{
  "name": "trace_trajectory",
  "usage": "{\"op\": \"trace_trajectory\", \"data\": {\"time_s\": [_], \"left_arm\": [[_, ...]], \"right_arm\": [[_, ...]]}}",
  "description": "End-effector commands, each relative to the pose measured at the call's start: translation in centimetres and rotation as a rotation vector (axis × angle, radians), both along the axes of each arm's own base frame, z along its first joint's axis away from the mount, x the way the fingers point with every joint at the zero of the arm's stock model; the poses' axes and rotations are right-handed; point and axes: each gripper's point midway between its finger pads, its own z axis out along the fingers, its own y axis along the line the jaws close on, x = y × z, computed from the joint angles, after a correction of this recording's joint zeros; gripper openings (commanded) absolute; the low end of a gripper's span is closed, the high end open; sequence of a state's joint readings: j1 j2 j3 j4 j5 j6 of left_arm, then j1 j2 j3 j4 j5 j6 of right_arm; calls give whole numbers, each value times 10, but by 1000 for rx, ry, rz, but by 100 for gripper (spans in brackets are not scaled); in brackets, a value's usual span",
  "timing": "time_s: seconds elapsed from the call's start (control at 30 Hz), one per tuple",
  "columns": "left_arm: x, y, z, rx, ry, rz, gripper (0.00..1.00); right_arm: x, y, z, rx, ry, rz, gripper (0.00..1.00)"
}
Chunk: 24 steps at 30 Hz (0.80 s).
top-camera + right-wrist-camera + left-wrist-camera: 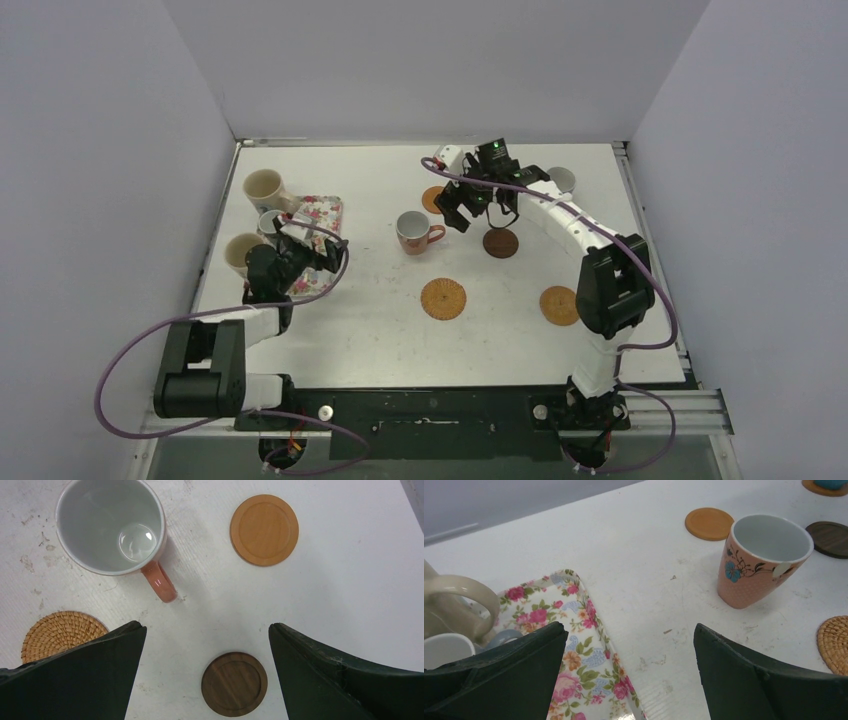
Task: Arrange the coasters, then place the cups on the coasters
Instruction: Pick up the cup from the tray.
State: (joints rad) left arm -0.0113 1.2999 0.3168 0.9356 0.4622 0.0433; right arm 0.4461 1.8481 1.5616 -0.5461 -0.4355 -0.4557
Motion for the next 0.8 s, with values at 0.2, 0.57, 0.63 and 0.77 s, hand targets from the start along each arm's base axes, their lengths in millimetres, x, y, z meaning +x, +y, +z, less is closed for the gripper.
{"op": "trace_trajectory", "data": {"time_s": [0.2, 0.57, 0.63, 0.77], "left_arm": [[10, -5, -7, 43, -4, -52, 97], [2, -1, -22, 123, 21, -63, 97], [1, 0, -29, 133, 39, -59, 97], [-5, 2, -44, 126, 67, -45, 97]], "right_arm": [[14, 8, 18, 31, -64, -26, 100], [23, 19, 9, 42, -38, -33, 100], [24, 21, 8, 47, -38, -36, 100], [24, 25, 7, 65, -37, -40, 100]]}}
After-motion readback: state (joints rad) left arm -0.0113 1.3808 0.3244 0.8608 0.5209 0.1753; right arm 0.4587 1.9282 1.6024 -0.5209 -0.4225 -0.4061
